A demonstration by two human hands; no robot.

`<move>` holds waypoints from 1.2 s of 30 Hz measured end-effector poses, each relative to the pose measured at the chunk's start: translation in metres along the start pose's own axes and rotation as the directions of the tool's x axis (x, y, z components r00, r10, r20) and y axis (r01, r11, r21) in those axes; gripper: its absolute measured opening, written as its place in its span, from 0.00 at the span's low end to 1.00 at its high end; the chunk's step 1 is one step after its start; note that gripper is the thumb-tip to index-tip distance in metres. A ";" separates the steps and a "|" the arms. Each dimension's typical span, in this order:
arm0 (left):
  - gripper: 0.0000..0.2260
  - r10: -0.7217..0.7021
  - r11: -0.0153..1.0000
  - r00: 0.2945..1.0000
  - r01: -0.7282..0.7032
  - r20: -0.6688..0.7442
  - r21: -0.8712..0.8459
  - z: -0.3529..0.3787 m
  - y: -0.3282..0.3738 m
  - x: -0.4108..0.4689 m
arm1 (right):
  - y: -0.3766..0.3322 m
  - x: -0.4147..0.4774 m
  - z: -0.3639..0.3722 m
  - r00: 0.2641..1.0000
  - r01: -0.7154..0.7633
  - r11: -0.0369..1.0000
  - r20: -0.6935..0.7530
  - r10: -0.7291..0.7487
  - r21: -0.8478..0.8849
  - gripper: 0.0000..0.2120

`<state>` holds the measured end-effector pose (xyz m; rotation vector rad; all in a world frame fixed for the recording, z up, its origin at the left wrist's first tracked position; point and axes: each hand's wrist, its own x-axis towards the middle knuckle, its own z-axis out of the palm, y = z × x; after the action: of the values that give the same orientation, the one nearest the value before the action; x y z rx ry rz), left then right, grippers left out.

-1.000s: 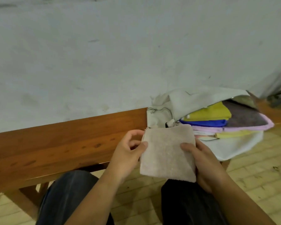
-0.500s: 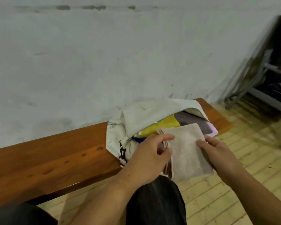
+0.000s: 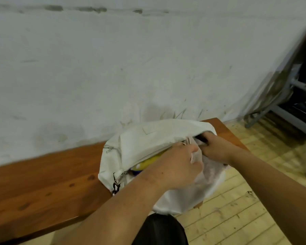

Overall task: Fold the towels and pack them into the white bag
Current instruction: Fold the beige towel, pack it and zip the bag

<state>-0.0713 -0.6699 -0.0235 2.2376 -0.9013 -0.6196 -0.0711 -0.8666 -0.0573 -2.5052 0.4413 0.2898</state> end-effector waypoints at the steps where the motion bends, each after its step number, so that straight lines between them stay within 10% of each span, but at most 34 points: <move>1: 0.20 0.002 1.000 1.000 -0.003 0.026 0.019 0.000 0.002 0.003 | 0.002 0.003 -0.001 0.999 -0.025 0.998 -0.033 0.024 -0.053 0.25; 18: 0.19 -0.075 0.830 0.997 0.071 -0.015 0.553 0.037 -0.020 0.074 | 0.027 0.014 0.010 0.945 -0.041 0.999 -0.324 0.048 0.028 0.21; 36: 0.25 -0.178 0.860 0.975 0.219 -0.131 0.460 0.028 -0.031 0.095 | 0.034 0.027 0.019 0.871 -0.089 0.989 -0.491 0.021 -0.116 0.18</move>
<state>-0.0132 -0.7330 -0.0818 2.8026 -0.8513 -0.4185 -0.0612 -0.8889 -0.0972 -2.6920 0.7138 -0.3204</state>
